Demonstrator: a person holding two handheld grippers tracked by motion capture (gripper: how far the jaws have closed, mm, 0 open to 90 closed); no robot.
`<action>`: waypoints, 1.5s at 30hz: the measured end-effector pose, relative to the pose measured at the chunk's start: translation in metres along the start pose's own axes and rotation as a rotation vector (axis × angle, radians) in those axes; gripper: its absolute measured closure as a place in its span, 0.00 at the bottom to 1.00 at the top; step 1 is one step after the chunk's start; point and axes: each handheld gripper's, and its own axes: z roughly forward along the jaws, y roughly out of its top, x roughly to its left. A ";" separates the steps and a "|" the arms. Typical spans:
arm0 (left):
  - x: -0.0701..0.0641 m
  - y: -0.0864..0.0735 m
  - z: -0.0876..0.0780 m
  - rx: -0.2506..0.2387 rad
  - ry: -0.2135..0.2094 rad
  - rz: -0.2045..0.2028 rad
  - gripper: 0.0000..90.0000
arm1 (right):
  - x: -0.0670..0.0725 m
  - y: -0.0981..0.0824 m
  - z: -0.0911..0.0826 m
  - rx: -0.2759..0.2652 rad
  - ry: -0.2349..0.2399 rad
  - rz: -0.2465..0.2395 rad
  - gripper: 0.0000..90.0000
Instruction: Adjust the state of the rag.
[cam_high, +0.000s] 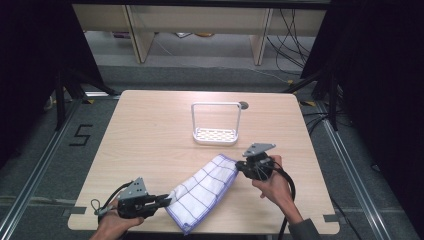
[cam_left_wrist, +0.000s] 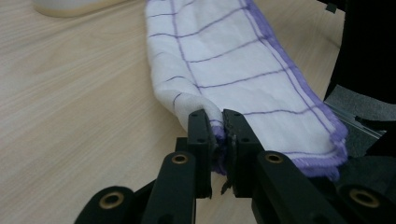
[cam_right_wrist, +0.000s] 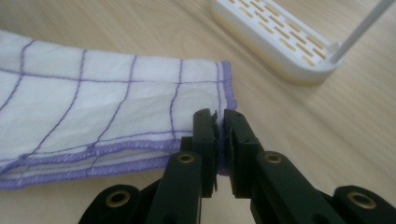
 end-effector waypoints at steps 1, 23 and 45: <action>-0.003 0.000 -0.001 0.004 -0.011 0.000 0.90 | -0.002 0.005 0.006 0.003 0.007 0.007 0.93; -0.034 0.009 0.033 0.067 -0.102 -0.029 0.51 | -0.034 0.013 0.048 0.079 -0.098 0.113 0.51; 0.077 0.084 0.113 0.129 0.133 -0.065 0.40 | -0.028 0.011 0.053 0.073 -0.068 0.195 0.40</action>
